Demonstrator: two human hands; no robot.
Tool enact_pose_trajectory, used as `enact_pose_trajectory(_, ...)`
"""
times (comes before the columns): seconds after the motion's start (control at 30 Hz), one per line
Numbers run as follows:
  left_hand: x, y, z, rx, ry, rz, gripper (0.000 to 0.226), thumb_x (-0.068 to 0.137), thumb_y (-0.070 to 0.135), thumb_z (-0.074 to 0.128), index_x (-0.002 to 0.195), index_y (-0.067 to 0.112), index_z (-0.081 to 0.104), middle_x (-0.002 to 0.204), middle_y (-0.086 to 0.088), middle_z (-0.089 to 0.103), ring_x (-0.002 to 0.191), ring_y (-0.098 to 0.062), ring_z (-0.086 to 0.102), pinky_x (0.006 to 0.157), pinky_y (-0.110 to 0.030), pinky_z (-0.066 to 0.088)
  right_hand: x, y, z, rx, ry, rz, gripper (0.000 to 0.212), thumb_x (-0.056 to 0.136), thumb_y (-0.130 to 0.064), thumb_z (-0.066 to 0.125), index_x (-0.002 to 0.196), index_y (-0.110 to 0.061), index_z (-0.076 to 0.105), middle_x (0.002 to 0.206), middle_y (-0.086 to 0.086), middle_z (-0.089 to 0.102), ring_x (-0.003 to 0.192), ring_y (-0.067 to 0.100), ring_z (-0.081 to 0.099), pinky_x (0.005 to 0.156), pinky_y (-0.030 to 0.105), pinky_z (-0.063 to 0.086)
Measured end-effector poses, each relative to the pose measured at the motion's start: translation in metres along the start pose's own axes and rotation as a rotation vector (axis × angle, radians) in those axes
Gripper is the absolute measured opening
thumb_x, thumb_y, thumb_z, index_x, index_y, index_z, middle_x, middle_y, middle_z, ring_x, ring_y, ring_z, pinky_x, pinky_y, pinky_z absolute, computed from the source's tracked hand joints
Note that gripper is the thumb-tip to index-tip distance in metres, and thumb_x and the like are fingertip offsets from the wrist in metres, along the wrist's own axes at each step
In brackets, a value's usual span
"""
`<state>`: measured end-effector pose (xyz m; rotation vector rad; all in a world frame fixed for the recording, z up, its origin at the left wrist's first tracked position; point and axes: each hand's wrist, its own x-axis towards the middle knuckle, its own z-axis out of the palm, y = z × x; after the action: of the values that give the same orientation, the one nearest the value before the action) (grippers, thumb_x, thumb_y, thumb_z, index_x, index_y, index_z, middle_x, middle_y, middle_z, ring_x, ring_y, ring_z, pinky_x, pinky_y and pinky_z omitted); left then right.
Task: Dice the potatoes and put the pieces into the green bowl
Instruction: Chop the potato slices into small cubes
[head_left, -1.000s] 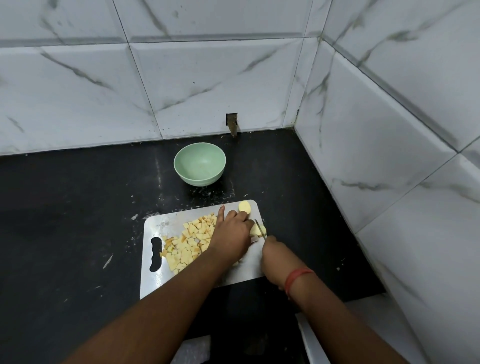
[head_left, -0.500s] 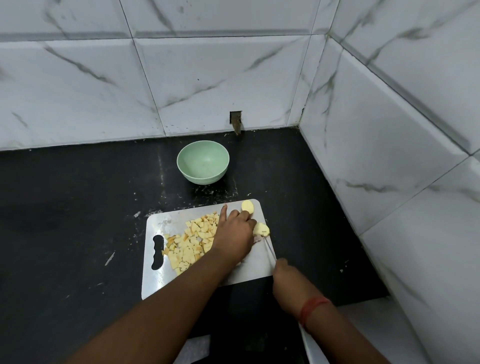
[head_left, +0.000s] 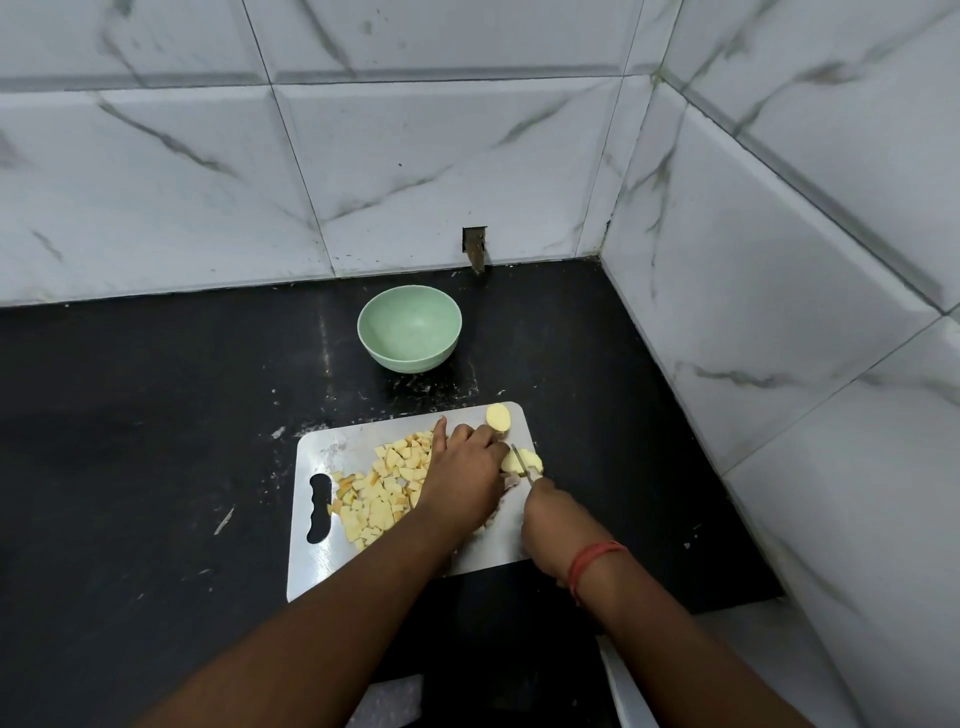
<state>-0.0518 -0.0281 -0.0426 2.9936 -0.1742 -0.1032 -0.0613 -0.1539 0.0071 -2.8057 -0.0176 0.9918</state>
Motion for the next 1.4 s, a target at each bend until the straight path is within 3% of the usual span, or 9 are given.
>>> enact_pose_trajectory(0.2, 0.001, 0.001, -0.002, 0.055, -0.002, 0.001, 0.043, 0.101, 0.051, 0.050, 0.131, 0.023, 0.062, 0.133, -0.001, 0.054, 0.127, -0.025, 0.047, 0.123, -0.055, 0.009, 0.000, 0.004, 0.009, -0.016, 0.002, -0.019, 0.048, 0.098, -0.009, 0.041, 0.144, 0.000, 0.028, 0.135, 0.017, 0.052, 0.120, 0.028, 0.056, 0.094, 0.033, 0.045)
enact_pose_trajectory(0.4, 0.000, 0.001, 0.003, 0.059, 0.008, -0.005, 0.036, 0.101, 0.044, 0.054, 0.128, 0.023, 0.063, 0.132, -0.001, 0.055, 0.125, -0.025, 0.049, 0.123, -0.056, 0.010, -0.016, 0.030, 0.031, -0.031, 0.031, -0.083, 0.043, 0.095, -0.004, 0.042, 0.137, 0.000, 0.034, 0.117, 0.015, 0.061, 0.095, 0.024, 0.063, 0.072, 0.029, 0.043)
enact_pose_trajectory(0.53, 0.000, 0.001, 0.003, 0.033, 0.014, 0.000, 0.035, 0.101, 0.041, 0.054, 0.129, 0.022, 0.062, 0.134, -0.001, 0.055, 0.126, -0.024, 0.048, 0.123, -0.056, 0.010, -0.034, 0.049, 0.037, -0.003, 0.013, -0.104, 0.040, 0.096, -0.006, 0.042, 0.134, 0.000, 0.036, 0.115, 0.014, 0.061, 0.100, 0.026, 0.064, 0.081, 0.031, 0.047)
enact_pose_trajectory(0.77, -0.007, -0.004, 0.004, 0.000, 0.058, 0.008, 0.034, 0.101, 0.036, 0.053, 0.131, 0.022, 0.063, 0.129, -0.001, 0.056, 0.125, -0.023, 0.048, 0.125, -0.053, 0.005, -0.030, 0.031, 0.012, 0.037, 0.082, -0.153, 0.034, 0.095, -0.005, 0.042, 0.129, -0.003, 0.040, 0.112, 0.014, 0.061, 0.096, 0.025, 0.064, 0.070, 0.027, 0.042)
enact_pose_trajectory(0.9, -0.013, -0.007, 0.004, 0.006, 0.130, 0.102, 0.030, 0.099, 0.027, 0.054, 0.124, 0.017, 0.067, 0.122, -0.002, 0.060, 0.117, -0.023, 0.055, 0.125, -0.054, 0.008, -0.012, 0.010, 0.008, 0.006, 0.069, -0.071, 0.048, 0.096, -0.005, 0.040, 0.142, 0.001, 0.029, 0.122, 0.016, 0.059, 0.105, 0.027, 0.062, 0.079, 0.031, 0.046)
enact_pose_trajectory(1.03, -0.020, -0.017, 0.012, 0.077, 0.198, 0.282, 0.026, 0.091, 0.023, 0.057, 0.109, 0.015, 0.074, 0.110, -0.002, 0.065, 0.107, -0.022, 0.061, 0.125, -0.052, 0.013, -0.006, 0.004, 0.011, 0.001, 0.067, -0.061, 0.044, 0.097, -0.007, 0.038, 0.140, 0.000, 0.031, 0.126, 0.017, 0.057, 0.111, 0.028, 0.060, 0.084, 0.032, 0.046)
enact_pose_trajectory(1.2, -0.025, -0.028, 0.018, 0.151, 0.206, 0.456, 0.035, 0.096, 0.032, 0.055, 0.124, 0.018, 0.070, 0.115, -0.002, 0.065, 0.114, -0.022, 0.061, 0.125, -0.048, 0.007, -0.006, 0.005, 0.015, 0.041, 0.071, -0.072, 0.040, 0.097, -0.007, 0.037, 0.136, -0.003, 0.035, 0.126, 0.016, 0.057, 0.111, 0.029, 0.060, 0.079, 0.030, 0.042)
enact_pose_trajectory(1.4, -0.021, -0.030, 0.017, 0.223, 0.190, 0.483, 0.039, 0.099, 0.037, 0.051, 0.130, 0.021, 0.067, 0.117, 0.000, 0.063, 0.123, -0.024, 0.056, 0.125, -0.050, 0.007, -0.007, 0.003, 0.012, 0.064, 0.032, -0.068, 0.041, 0.096, -0.009, 0.038, 0.137, -0.006, 0.036, 0.129, 0.016, 0.055, 0.114, 0.030, 0.058, 0.091, 0.034, 0.046)
